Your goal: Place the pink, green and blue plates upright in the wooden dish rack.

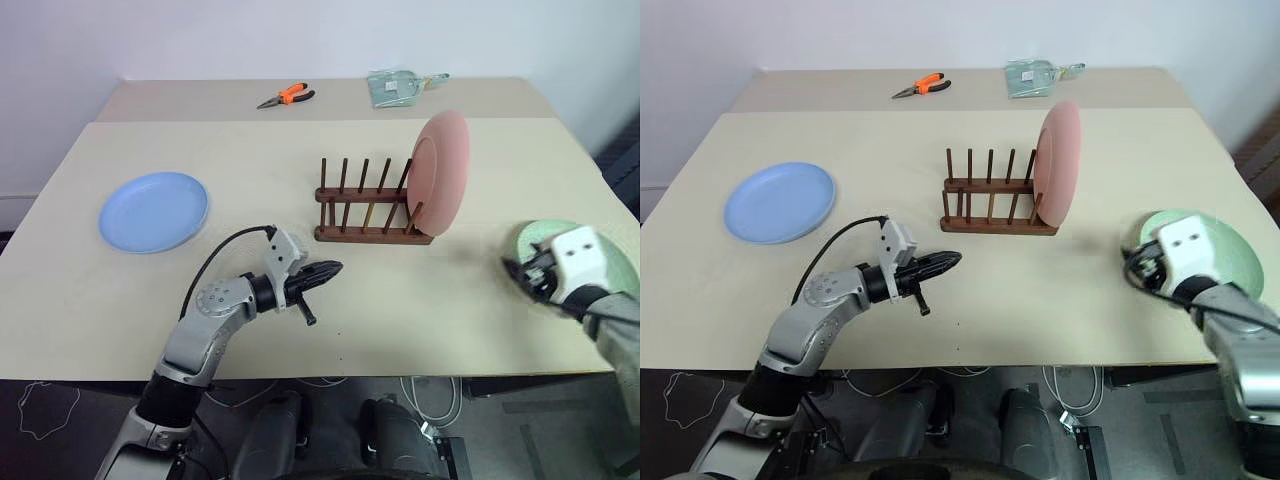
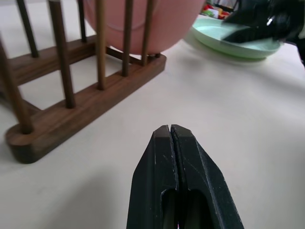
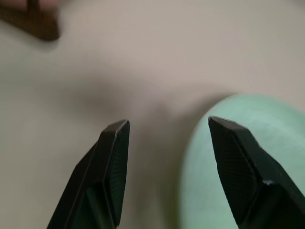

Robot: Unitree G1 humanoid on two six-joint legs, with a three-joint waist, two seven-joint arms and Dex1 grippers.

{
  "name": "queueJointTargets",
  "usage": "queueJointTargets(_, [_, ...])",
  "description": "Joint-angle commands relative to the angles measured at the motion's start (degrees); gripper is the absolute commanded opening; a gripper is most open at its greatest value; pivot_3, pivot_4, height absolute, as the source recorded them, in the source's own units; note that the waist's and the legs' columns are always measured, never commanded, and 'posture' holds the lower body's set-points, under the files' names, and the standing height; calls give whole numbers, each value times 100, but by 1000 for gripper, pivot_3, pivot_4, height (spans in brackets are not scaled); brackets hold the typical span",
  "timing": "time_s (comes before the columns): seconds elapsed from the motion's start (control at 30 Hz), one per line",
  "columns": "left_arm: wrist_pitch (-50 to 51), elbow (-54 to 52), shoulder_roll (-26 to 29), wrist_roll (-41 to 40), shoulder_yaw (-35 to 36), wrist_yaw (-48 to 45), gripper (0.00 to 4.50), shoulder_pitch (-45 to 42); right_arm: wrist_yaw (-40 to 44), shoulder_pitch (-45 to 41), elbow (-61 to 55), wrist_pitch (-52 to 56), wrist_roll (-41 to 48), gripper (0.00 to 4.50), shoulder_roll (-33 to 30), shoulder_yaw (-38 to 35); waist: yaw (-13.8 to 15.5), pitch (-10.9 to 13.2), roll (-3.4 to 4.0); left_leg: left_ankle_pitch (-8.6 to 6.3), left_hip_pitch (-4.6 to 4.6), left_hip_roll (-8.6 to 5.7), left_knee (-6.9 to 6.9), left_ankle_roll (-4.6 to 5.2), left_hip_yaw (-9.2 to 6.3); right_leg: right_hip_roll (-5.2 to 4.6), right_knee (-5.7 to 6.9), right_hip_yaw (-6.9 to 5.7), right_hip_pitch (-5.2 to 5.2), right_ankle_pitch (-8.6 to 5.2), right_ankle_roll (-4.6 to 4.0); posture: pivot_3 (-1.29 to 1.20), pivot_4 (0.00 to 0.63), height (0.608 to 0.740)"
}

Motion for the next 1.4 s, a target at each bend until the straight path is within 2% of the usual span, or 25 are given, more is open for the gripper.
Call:
queueJointTargets(0.03, [-103,-45,-12,6,9,-29,0,-100,-302,-29,118,-75,-820,2640,-159,213,23,0,0,0,0,0,0,0,0,0,-2,0,0,0,0,0,150,740])
queueJointTargets(0.13, [-112,-56,6,26,2,-44,0,-76,-460,-3,512,-157,-1520,2640,-307,529,38,0,-1,-1,-2,-1,0,0,0,1,-5,0,1,0,0,0,150,740])
queueJointTargets(0.17, [-120,-60,13,42,-5,-44,0,-64,-488,-17,623,-194,-1655,2410,-321,582,34,-1,-2,-1,-3,-3,1,0,0,1,-5,0,1,-1,0,0,150,740])
queueJointTargets(0.27, [-137,-85,24,76,-30,-34,0,-26,-561,-90,870,-281,-2016,1342,-339,700,35,-2,-5,0,-2,-3,2,-1,0,2,-8,-1,4,0,0,0,150,740])
queueJointTargets(0.33, [-135,-103,19,85,-36,-19,0,-12,-575,-180,913,-252,-2103,279,-260,673,34,-2,-5,0,-2,-3,2,-1,0,2,-8,-1,4,0,0,0,150,740])
queueJointTargets(0.37, [-132,-115,20,87,-36,-12,0,-4,-573,-235,898,-238,-2141,31,-236,672,29,-2,-5,0,-2,-3,2,-1,0,3,-8,-1,4,0,0,0,150,740])
queueJointTargets(0.47, [-135,-135,28,100,-33,-5,0,22,-574,-400,812,-310,-2241,31,-189,625,23,-2,-4,0,-2,-2,3,-2,0,4,-6,-1,4,0,1,0,150,740])
queueJointTargets(0.6, [-165,-116,67,108,14,-25,0,44,-768,-1090,442,-863,-1965,31,24,99,-5,0,0,3,-2,-2,2,-6,0,7,-4,0,0,5,11,0,150,740])
queueJointTargets(0.67, [-196,-85,93,114,42,-36,0,37,-698,-1720,101,-853,-1385,31,299,-295,-23,4,6,4,-2,-2,2,-7,1,9,-2,0,-1,7,13,0,150,740])
queueJointTargets(0.73, [-234,-54,108,118,80,-23,0,23,-541,-2458,-310,-562,-394,31,704,-722,-15,4,4,4,-2,-1,1,-8,1,11,1,0,-4,9,17,0,150,740])
queueJointTargets(0.83, [-303,5,102,111,156,21,0,-2,-409,-3404,-1021,330,1773,31,1294,-1345,26,5,0,4,-4,1,-1,-8,-2,9,1,-1,-6,10,20,0,150,740])
queueJointTargets(0.9, [-343,44,106,102,199,29,0,-15,-443,-3733,-1386,734,2813,31,1442,-1550,49,5,-1,4,-8,2,-2,-8,-17,6,-5,-2,-1,10,20,0,150,740])
queueJointTargets(1.0, [-381,73,111,111,233,36,0,-5,-930,-4045,-1698,1167,4706,31,1604,-1724,33,4,-1,-3,-11,-2,0,1,-25,-1,-14,2,5,10,17,0,150,740])
queueJointTargets(1.1, [-408,85,101,123,254,54,0,13,-1772,-4174,-1884,1041,6681,31,2043,-1407,5,4,-1,-5,-11,-5,-1,2,-23,-3,-14,12,0,10,16,0,150,740])
queueJointTargets(1.17, [-412,81,93,123,258,63,0,21,-2179,-4133,-1937,918,7304,31,2248,-1159,-33,4,0,-2,-10,-4,-4,-2,-23,-1,-5,16,-7,10,16,0,150,740])
queueJointTargets(1.23, [-401,39,90,110,270,69,0,50,-2396,-3934,-1933,919,7500,31,2492,-744,-98,3,1,0,-10,-3,-7,-6,-22,-1,-1,17,-10,10,16,0,150,740])
queueJointTargets(1.4, [-330,-175,144,-67,381,-2,0,198,-2707,-3582,-1331,985,6993,31,2724,4,-145,3,2,2,-10,-4,-7,-6,-14,1,3,22,-11,10,16,0,150,740])
